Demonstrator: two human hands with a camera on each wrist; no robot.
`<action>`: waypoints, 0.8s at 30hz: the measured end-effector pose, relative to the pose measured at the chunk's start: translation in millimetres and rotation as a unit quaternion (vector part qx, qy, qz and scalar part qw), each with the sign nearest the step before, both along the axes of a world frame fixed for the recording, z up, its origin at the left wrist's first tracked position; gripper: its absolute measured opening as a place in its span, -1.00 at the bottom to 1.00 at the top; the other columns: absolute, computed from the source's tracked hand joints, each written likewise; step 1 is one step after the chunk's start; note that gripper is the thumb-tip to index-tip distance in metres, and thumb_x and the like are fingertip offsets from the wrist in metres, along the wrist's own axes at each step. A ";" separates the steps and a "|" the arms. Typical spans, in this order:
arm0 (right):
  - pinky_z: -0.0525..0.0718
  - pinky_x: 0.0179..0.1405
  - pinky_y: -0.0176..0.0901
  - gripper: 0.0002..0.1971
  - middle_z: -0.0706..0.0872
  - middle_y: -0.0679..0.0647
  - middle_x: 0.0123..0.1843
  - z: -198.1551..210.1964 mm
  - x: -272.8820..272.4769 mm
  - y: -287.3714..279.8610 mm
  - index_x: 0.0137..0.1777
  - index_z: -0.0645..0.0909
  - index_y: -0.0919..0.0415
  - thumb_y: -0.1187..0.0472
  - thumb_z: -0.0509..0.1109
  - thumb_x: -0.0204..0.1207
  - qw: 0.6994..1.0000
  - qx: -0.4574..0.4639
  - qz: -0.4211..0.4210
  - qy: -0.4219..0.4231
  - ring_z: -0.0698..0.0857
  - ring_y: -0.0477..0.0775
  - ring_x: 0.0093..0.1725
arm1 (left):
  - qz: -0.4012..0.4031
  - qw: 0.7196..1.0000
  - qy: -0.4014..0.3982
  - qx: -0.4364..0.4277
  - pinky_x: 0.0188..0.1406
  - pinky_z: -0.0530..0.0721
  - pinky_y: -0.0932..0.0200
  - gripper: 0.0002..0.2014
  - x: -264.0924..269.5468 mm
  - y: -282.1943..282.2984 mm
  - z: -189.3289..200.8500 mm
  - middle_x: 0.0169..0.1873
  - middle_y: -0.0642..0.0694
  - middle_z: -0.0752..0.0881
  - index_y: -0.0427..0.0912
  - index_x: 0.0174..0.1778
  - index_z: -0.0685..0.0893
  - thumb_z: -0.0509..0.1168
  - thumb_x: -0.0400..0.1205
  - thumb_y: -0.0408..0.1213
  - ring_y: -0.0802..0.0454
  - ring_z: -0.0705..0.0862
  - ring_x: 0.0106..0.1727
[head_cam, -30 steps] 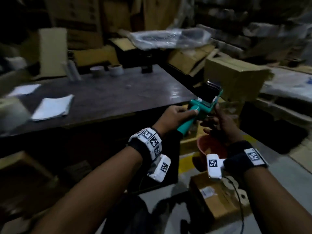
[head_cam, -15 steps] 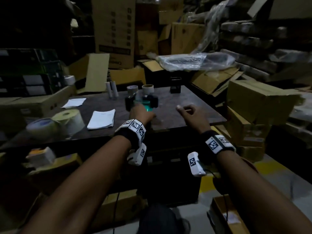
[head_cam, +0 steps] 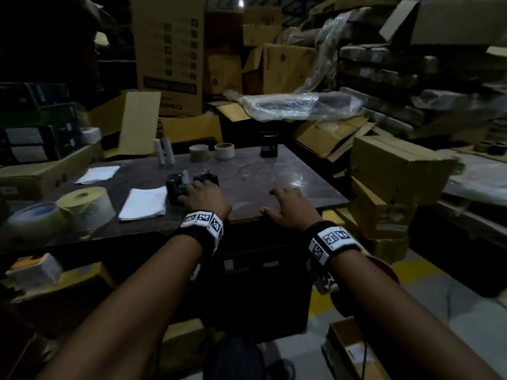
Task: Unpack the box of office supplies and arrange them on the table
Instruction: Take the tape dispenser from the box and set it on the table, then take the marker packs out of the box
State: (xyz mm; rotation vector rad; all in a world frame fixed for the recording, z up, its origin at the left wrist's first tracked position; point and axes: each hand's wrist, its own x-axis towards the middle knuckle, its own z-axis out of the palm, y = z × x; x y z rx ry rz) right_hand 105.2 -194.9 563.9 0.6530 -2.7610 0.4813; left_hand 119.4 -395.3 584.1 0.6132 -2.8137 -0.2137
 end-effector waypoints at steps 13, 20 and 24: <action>0.60 0.14 0.06 -0.62 0.70 0.24 0.12 -165.6 15.0 243.4 0.16 0.59 0.22 -0.06 0.34 0.51 0.955 -0.103 -0.245 -0.131 0.63 0.29 0.16 | -0.502 0.853 0.124 0.075 0.14 0.64 -0.03 -0.76 -11.1 297.2 -147.6 0.13 -0.13 0.63 -0.13 0.06 0.64 0.24 0.55 -0.13 -0.11 0.56 0.20; 0.73 -0.13 0.02 -0.75 0.76 0.17 -0.20 -300.4 2.3 334.9 -0.14 0.62 0.25 0.03 0.39 0.53 0.856 -0.236 -0.388 -0.249 0.73 0.18 -0.19 | -0.483 0.846 -0.084 0.210 -0.12 0.72 -0.04 -0.74 -59.6 354.8 -298.9 -0.05 -0.11 0.76 -0.11 0.19 0.64 0.26 0.60 -0.15 -0.08 0.73 -0.02; 0.49 -0.29 -0.16 -0.78 0.64 0.16 -0.29 -402.9 -18.7 348.4 -0.27 0.53 0.22 0.11 0.36 0.53 0.802 -0.263 -0.412 -0.344 0.63 0.16 -0.26 | -0.395 0.859 -0.206 0.253 -0.08 0.68 0.07 -0.80 -91.9 374.5 -392.4 0.00 -0.15 0.77 -0.14 0.11 0.67 0.25 0.64 -0.20 -0.12 0.73 0.02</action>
